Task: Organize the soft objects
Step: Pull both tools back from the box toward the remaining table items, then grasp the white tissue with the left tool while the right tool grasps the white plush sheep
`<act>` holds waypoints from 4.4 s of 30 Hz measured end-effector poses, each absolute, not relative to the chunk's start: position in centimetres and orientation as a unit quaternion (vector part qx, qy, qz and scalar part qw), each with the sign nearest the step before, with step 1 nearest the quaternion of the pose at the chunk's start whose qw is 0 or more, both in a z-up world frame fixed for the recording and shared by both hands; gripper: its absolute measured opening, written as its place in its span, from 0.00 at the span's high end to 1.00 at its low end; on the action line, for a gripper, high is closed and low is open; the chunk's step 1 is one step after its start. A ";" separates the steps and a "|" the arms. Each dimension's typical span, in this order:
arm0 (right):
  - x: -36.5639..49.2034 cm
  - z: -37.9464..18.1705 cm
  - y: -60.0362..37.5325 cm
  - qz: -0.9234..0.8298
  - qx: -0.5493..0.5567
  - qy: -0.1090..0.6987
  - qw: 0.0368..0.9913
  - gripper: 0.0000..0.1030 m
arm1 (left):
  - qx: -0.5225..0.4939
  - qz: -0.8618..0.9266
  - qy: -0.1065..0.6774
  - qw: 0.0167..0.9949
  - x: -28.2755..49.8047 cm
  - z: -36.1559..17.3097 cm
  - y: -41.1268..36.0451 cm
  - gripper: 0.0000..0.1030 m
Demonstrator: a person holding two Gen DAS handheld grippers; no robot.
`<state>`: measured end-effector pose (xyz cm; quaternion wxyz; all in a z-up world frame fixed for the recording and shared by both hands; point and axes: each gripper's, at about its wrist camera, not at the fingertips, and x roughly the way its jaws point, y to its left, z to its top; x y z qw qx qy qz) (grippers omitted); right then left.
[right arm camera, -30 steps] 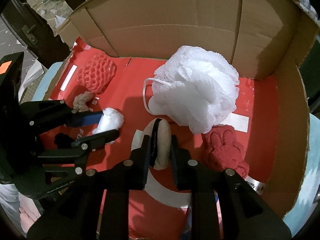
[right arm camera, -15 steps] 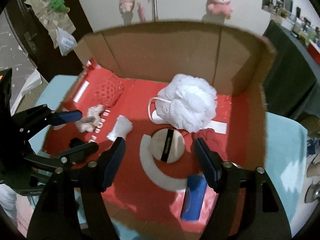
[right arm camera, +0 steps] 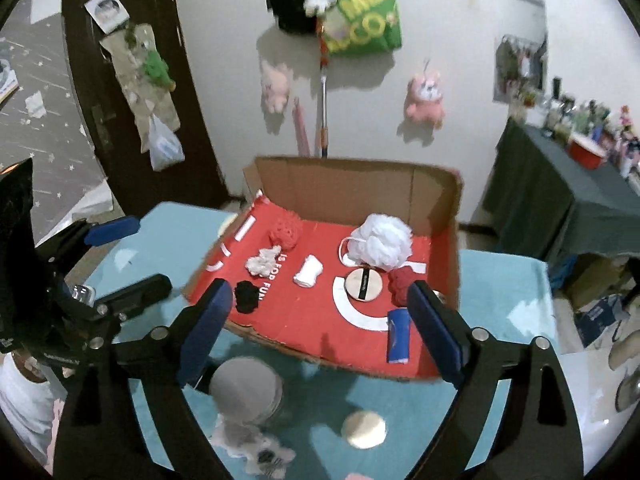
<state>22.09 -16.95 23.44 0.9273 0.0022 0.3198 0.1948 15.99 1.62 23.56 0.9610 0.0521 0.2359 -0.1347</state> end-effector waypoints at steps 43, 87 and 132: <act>-0.4 12.2 -18.2 0.021 0.009 0.150 0.988 0.04 | 0.004 -0.089 0.161 0.983 -0.3 12.0 0.6 0.00; 2.6 2.6 -18.5 0.007 0.018 0.276 0.961 0.04 | -0.009 -0.066 0.315 0.947 3.9 3.0 1.1 0.00; 13.2 3.8 -21.0 0.116 0.020 0.424 0.898 0.04 | 0.054 -0.138 0.406 0.902 11.7 4.0 -2.0 0.01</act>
